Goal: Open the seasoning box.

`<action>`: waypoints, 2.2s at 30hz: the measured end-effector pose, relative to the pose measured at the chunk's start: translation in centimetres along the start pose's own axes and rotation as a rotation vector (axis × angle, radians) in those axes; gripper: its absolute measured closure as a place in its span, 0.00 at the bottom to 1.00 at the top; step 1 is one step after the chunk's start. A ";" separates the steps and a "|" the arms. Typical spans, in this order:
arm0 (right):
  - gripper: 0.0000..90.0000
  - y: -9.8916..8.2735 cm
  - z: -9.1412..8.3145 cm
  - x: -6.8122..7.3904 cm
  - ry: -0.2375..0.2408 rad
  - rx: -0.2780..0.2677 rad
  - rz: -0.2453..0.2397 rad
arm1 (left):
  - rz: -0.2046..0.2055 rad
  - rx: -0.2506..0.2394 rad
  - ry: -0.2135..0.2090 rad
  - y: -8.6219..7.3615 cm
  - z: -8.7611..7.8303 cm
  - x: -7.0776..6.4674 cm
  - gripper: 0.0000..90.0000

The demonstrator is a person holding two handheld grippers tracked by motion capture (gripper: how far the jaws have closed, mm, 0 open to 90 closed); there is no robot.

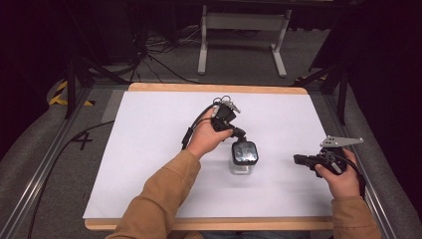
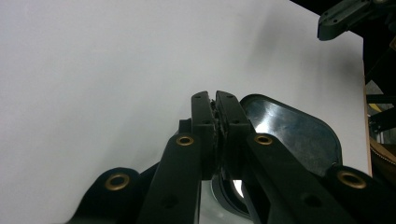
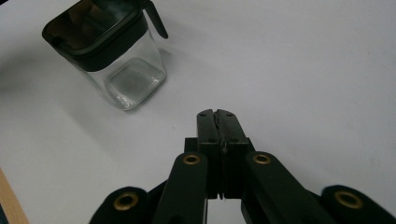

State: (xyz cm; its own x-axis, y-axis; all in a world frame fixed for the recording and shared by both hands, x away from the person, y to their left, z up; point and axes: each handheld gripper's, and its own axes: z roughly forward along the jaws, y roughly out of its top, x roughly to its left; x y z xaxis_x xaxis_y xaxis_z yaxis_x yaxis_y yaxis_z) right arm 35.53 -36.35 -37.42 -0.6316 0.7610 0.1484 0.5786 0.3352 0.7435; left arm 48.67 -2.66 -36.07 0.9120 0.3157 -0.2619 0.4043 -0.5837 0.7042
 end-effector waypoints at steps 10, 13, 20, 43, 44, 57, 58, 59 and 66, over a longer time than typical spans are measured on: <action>1.00 0.5 0.8 1.2 0.028 0.012 -0.042 | -0.018 0.013 -0.011 0.2 0.0 0.0 0.97; 1.00 0.6 0.8 1.5 0.031 0.017 -0.050 | -0.029 0.014 -0.016 0.2 0.0 0.1 0.97; 1.00 0.9 1.4 2.2 0.047 0.016 -0.081 | -0.049 0.011 -0.025 0.2 0.1 0.3 0.97; 1.00 2.6 5.6 6.3 0.188 -0.005 -0.200 | -0.075 0.018 -0.031 0.2 0.0 0.4 0.97; 1.00 2.7 5.6 6.3 0.192 -0.006 -0.201 | -0.075 0.018 -0.031 0.2 0.0 0.4 0.97; 1.00 3.2 5.8 6.5 0.210 -0.032 -0.212 | -0.047 -0.092 0.074 -0.5 -2.5 -0.4 0.89; 1.00 3.3 5.8 6.6 0.210 -0.037 -0.212 | -0.042 -0.104 0.086 -0.7 -3.1 -0.7 0.89; 1.00 3.4 5.7 6.6 0.213 -0.043 -0.215 | -0.035 -0.109 0.090 -0.8 -3.5 -0.8 0.90; 1.00 4.3 5.0 6.5 0.216 -0.120 -0.206 | 0.000 -0.121 0.086 -2.4 -6.0 -2.7 0.90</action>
State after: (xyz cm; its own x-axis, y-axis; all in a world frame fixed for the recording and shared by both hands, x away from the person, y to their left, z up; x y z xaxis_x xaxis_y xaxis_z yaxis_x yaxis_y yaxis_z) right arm 36.50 -27.20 -36.52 -0.8315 0.5442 0.1118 0.3701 0.3925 0.8420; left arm 44.79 2.41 -33.07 0.9008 0.3811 -0.2081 0.3879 -0.4909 0.7801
